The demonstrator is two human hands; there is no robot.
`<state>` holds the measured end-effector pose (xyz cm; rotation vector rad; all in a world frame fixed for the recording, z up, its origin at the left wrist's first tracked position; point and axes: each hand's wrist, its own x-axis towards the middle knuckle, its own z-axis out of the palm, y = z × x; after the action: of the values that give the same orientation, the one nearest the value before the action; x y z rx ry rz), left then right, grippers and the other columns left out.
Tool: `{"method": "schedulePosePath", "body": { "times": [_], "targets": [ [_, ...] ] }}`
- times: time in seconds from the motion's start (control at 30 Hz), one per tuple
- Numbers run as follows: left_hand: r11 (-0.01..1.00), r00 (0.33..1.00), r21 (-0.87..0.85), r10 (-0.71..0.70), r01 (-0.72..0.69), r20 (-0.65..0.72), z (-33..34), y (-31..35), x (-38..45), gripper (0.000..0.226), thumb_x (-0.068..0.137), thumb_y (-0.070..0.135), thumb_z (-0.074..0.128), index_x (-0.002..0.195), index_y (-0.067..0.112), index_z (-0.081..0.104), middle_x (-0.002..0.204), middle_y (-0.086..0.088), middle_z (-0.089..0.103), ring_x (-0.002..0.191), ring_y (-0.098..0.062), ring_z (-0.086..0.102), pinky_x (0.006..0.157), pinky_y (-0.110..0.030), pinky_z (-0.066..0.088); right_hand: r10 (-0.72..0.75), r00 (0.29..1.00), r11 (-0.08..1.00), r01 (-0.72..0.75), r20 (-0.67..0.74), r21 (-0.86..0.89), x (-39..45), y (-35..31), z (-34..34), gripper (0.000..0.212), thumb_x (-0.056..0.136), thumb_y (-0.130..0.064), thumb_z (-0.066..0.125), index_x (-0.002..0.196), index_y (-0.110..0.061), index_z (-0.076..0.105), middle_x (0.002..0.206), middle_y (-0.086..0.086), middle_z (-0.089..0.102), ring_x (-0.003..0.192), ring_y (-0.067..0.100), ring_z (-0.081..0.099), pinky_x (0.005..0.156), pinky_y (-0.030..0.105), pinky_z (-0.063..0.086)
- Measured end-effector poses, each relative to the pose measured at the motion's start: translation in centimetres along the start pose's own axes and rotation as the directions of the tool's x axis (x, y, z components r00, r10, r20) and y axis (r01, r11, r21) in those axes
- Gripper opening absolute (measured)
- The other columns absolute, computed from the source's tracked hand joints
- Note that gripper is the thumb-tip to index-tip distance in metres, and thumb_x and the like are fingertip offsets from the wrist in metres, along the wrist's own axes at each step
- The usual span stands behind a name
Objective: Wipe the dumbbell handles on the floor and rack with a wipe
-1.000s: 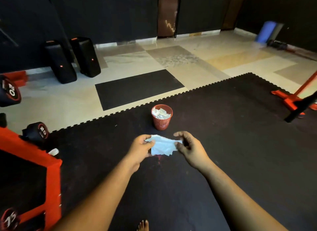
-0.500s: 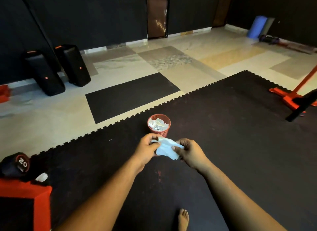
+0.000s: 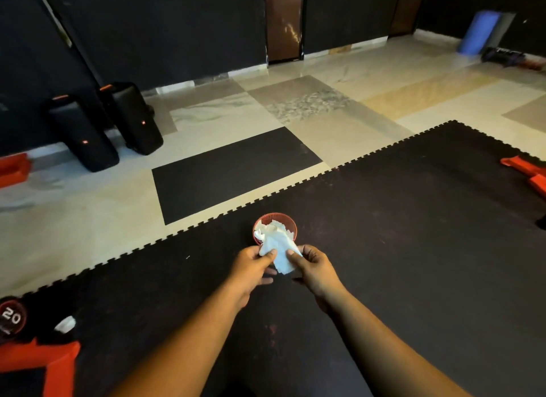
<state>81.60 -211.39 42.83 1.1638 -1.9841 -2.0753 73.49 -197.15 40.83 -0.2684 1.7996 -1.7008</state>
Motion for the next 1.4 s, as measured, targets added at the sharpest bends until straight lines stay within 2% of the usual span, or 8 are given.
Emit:
{"method": "schedulePosePath", "body": {
  "times": [0.3,0.47,0.63,0.77,0.93,1.07,1.23,1.4],
  "targets": [
    [0.999,0.998,0.051,-0.013,0.009,0.066,-1.1,2.4,13.1,0.025,0.099,0.028,0.066,0.124,0.024,0.066,0.108,0.005,0.074,0.095,-0.008,0.072,0.071,-0.027,0.06,0.003,0.999,0.991,-0.009,-0.046,-0.131,14.2,-1.4,-0.7,0.023,0.097,-0.027,0.067,0.116,-0.013,0.067,0.102,0.006,0.076,0.091,0.02,0.075,0.08,0.041,0.062],
    [0.997,0.995,0.034,-0.072,0.07,0.065,-2.9,2.9,22.1,0.024,0.098,0.025,0.068,0.121,0.021,0.064,0.105,0.0,0.073,0.09,-0.015,0.073,0.07,-0.03,0.062,0.053,0.997,0.975,-0.064,-0.056,-0.213,22.0,-1.0,0.9,0.012,0.096,-0.018,0.068,0.103,-0.009,0.071,0.092,0.007,0.077,0.079,0.021,0.074,0.062,0.028,0.056],
    [0.985,0.985,0.044,-0.168,0.166,0.038,-4.4,2.0,28.8,0.014,0.095,0.022,0.071,0.108,0.021,0.066,0.098,-0.003,0.073,0.082,-0.016,0.07,0.069,-0.029,0.059,0.189,0.975,0.955,-0.211,-0.118,-0.208,28.6,0.5,2.0,0.013,0.093,-0.019,0.071,0.097,-0.007,0.071,0.091,0.01,0.077,0.084,0.032,0.074,0.073,0.051,0.062],
    [0.973,0.972,0.047,-0.229,0.226,0.056,-4.3,0.8,33.5,0.007,0.096,0.015,0.068,0.102,0.019,0.067,0.098,-0.008,0.073,0.076,-0.015,0.064,0.063,-0.028,0.054,0.303,0.944,0.932,-0.322,-0.134,-0.167,33.5,2.2,2.3,0.014,0.093,-0.021,0.071,0.097,-0.008,0.072,0.089,0.012,0.077,0.08,0.032,0.075,0.064,0.045,0.062],
    [0.922,0.921,0.008,-0.386,0.386,0.052,-1.8,-2.8,40.5,0.02,0.099,0.023,0.065,0.118,0.026,0.058,0.109,-0.001,0.068,0.093,-0.018,0.063,0.074,-0.036,0.053,0.427,0.89,0.884,-0.448,-0.161,-0.129,40.7,6.9,1.4,0.011,0.094,-0.019,0.07,0.099,-0.01,0.072,0.086,0.014,0.076,0.074,0.033,0.075,0.061,0.042,0.061],
    [0.856,0.856,-0.027,-0.515,0.516,0.03,1.2,-6.7,46.7,0.021,0.102,0.019,0.061,0.122,0.021,0.055,0.101,-0.005,0.069,0.075,-0.015,0.061,0.065,-0.031,0.052,0.564,0.812,0.817,-0.575,-0.149,-0.037,47.0,13.4,-0.7,0.01,0.095,-0.016,0.068,0.103,-0.01,0.07,0.092,0.014,0.076,0.078,0.036,0.076,0.07,0.053,0.062],
    [0.843,0.842,-0.037,-0.538,0.537,-0.045,4.0,-10.7,53.8,0.016,0.099,0.002,0.06,0.114,0.008,0.062,0.083,-0.005,0.067,0.06,-0.012,0.054,0.052,-0.024,0.047,0.61,0.781,0.781,-0.621,-0.131,-0.066,53.6,19.7,-3.0,0.01,0.097,-0.012,0.063,0.106,-0.009,0.068,0.096,0.015,0.076,0.078,0.031,0.076,0.066,0.045,0.063],
    [0.852,0.849,0.027,-0.518,0.523,-0.107,5.3,-14.2,60.1,0.02,0.098,0.001,0.06,0.118,0.001,0.063,0.097,-0.013,0.07,0.066,-0.014,0.056,0.054,-0.024,0.046,0.618,0.771,0.763,-0.635,-0.154,-0.118,59.6,25.1,-3.5,0.019,0.096,-0.01,0.062,0.115,-0.007,0.065,0.1,0.016,0.074,0.076,0.027,0.076,0.064,0.044,0.064]
  ]
}}
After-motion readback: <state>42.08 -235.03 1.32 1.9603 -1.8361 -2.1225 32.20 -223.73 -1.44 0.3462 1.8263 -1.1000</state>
